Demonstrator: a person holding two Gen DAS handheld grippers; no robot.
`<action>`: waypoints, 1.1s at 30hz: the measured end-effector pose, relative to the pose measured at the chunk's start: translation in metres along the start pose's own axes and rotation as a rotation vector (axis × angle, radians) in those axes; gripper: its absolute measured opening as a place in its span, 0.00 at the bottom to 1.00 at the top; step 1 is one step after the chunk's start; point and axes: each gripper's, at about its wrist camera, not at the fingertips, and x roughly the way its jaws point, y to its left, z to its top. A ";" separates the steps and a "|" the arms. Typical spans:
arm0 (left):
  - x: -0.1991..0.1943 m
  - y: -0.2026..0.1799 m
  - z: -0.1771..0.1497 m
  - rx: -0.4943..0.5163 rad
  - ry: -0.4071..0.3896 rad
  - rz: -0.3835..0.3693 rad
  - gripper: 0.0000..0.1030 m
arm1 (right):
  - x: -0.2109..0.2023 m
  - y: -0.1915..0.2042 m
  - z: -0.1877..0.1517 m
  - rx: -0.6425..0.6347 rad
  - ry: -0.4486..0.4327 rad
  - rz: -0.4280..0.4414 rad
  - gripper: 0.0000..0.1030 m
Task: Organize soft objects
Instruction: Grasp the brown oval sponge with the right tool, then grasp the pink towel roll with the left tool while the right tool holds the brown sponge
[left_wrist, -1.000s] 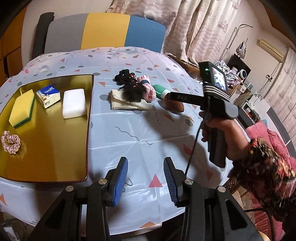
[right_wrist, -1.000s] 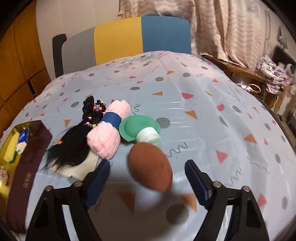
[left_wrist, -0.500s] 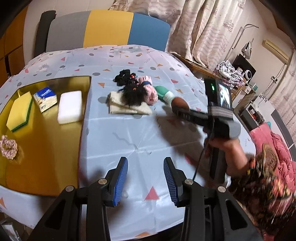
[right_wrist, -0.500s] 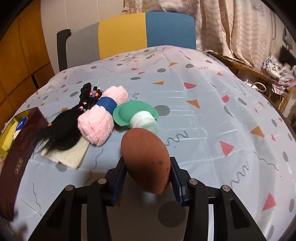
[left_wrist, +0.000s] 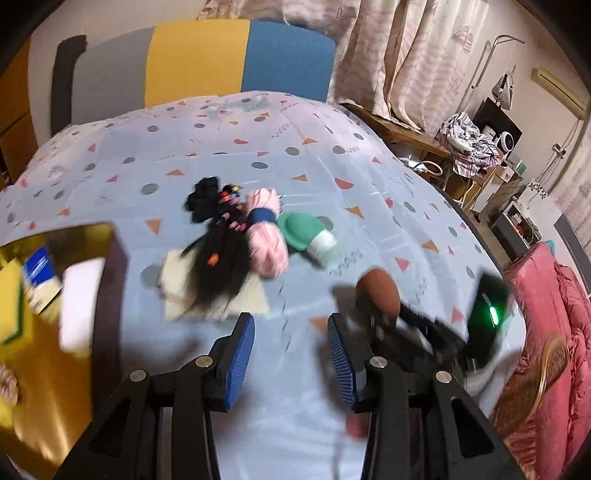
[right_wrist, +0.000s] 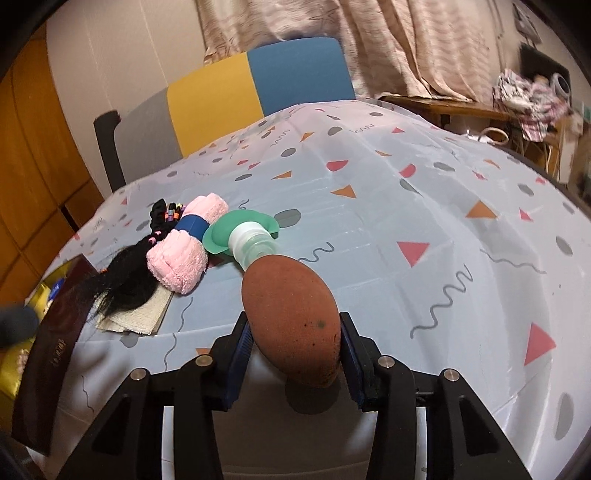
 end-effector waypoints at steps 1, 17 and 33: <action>0.011 -0.002 0.009 0.006 0.009 0.007 0.40 | 0.000 -0.002 -0.001 0.011 0.001 0.013 0.44; 0.133 0.010 0.060 0.060 0.140 0.175 0.34 | 0.004 -0.019 -0.006 0.100 -0.012 0.082 0.44; 0.062 0.002 -0.020 0.063 0.116 0.010 0.29 | 0.004 -0.024 -0.006 0.135 -0.020 0.105 0.44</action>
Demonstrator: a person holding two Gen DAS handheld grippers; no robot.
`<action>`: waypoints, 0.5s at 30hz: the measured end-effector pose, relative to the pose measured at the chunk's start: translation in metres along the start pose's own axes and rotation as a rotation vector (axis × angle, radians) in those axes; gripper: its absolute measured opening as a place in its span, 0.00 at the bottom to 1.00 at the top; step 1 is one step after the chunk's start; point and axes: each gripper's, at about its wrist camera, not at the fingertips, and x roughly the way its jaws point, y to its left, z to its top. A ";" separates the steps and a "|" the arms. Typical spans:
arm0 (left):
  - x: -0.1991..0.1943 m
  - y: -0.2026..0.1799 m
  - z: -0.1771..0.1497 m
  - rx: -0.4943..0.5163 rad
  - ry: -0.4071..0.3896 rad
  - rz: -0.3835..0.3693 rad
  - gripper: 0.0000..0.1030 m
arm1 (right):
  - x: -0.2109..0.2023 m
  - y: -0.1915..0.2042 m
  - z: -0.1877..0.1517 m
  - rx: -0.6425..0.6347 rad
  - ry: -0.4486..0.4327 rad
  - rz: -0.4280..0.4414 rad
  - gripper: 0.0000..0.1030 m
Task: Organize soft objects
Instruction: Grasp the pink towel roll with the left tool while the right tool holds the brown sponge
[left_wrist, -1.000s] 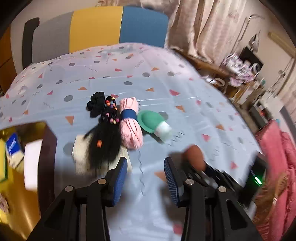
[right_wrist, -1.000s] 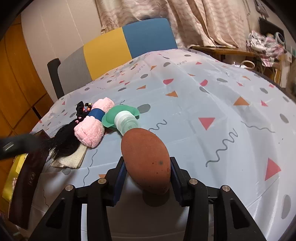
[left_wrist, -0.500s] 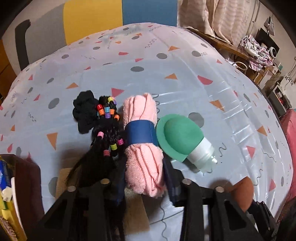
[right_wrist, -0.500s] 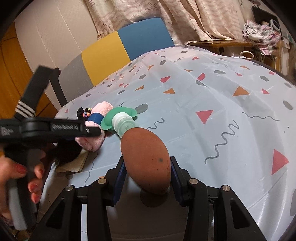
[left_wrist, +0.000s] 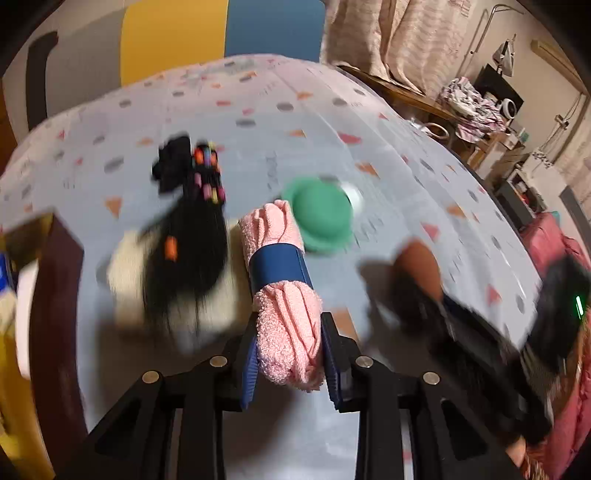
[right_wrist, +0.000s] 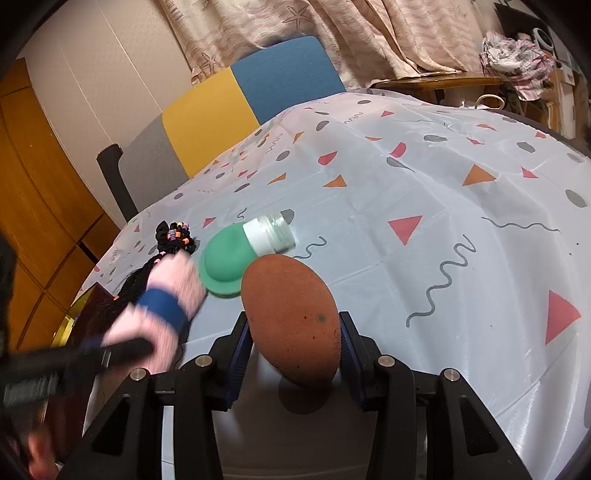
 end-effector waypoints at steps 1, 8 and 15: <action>-0.001 0.000 -0.010 -0.003 0.011 -0.005 0.29 | 0.000 0.000 0.000 0.000 0.000 0.000 0.44; -0.005 -0.013 -0.018 0.037 -0.011 0.088 0.43 | 0.000 0.000 0.000 0.000 0.000 0.000 0.44; 0.022 -0.017 0.005 0.072 0.006 0.143 0.43 | 0.000 0.001 0.000 -0.006 0.001 -0.008 0.44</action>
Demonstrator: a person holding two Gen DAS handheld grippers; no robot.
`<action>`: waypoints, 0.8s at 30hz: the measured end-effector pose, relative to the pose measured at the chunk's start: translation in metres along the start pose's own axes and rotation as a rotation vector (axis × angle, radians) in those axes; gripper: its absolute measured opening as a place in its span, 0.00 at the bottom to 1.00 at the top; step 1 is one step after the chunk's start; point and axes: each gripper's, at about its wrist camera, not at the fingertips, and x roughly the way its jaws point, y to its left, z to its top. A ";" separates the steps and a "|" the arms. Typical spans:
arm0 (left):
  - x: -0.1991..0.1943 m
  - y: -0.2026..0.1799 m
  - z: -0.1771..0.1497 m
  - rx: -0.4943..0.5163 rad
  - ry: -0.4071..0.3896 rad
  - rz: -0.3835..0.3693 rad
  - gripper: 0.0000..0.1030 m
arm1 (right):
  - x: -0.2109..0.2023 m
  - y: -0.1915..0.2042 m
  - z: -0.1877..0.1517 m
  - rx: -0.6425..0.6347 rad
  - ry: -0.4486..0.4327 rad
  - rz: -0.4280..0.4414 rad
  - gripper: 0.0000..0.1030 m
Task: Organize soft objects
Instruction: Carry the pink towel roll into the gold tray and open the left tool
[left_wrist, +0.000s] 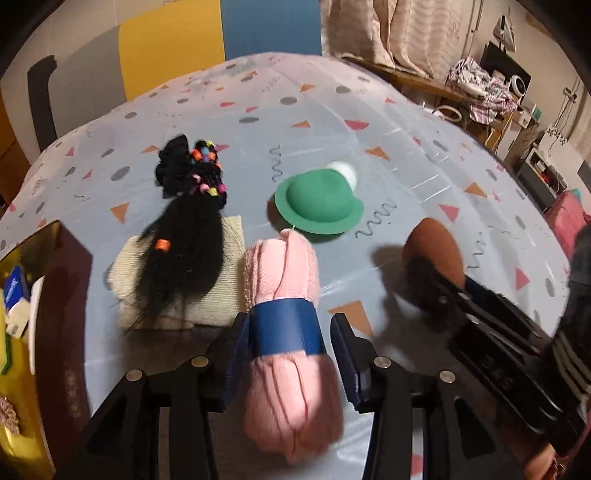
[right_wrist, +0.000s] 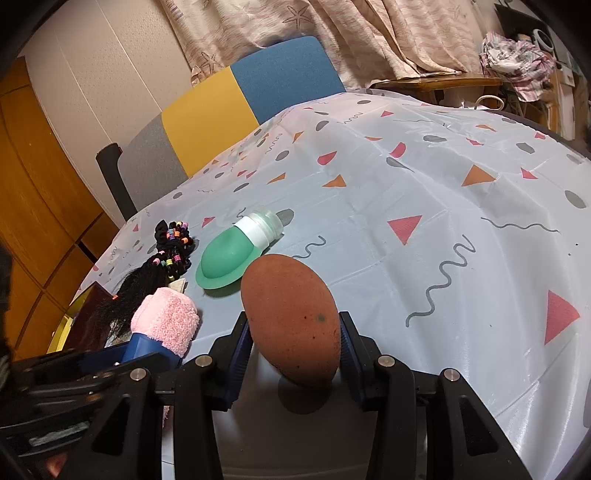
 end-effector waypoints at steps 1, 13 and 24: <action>0.005 0.000 -0.001 0.003 0.015 0.006 0.43 | 0.000 0.001 0.000 -0.004 -0.001 -0.006 0.44; -0.024 0.025 -0.033 -0.102 -0.051 -0.085 0.33 | 0.000 0.007 -0.001 -0.036 0.001 -0.048 0.44; -0.060 0.034 -0.059 -0.141 -0.095 -0.175 0.33 | 0.001 0.013 -0.002 -0.070 0.001 -0.089 0.44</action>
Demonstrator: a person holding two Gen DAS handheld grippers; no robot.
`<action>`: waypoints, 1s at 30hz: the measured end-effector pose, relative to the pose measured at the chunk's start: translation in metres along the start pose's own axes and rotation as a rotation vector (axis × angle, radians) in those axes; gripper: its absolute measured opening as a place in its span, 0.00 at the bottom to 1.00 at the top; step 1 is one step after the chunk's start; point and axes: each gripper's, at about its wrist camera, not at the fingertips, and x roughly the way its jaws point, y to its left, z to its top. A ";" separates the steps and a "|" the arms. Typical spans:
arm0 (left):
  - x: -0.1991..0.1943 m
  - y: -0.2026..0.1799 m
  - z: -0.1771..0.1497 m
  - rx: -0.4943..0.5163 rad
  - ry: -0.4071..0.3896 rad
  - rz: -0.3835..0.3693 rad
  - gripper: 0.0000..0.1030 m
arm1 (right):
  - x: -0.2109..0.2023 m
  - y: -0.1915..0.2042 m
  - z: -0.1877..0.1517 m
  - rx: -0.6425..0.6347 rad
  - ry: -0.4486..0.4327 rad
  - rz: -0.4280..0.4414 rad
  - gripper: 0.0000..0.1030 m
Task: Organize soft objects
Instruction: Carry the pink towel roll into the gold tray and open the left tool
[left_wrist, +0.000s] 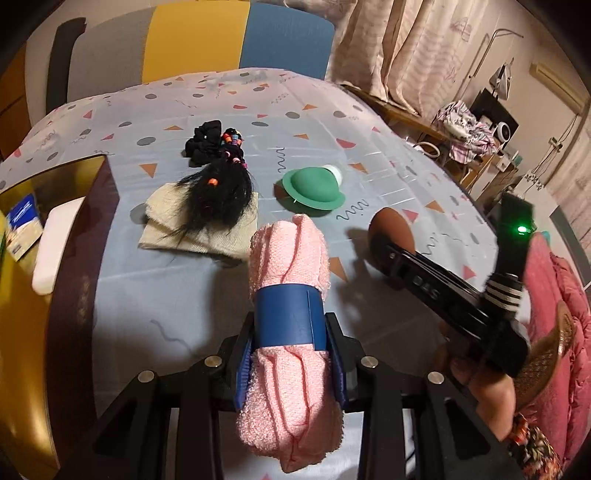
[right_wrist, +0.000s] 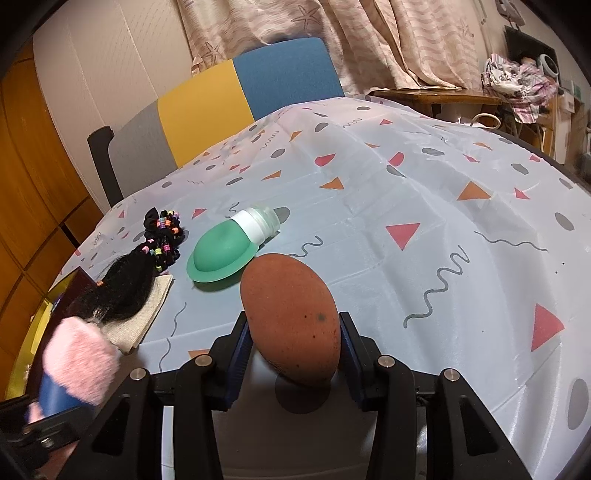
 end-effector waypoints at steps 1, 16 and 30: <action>-0.005 0.001 -0.002 -0.005 -0.005 -0.004 0.33 | 0.000 0.000 0.000 -0.003 0.000 -0.003 0.44; -0.070 0.056 -0.005 -0.103 -0.116 0.007 0.33 | 0.000 0.012 -0.001 -0.061 0.002 -0.061 0.44; -0.084 0.171 -0.019 -0.275 -0.090 0.144 0.33 | 0.002 0.019 -0.002 -0.103 0.013 -0.105 0.44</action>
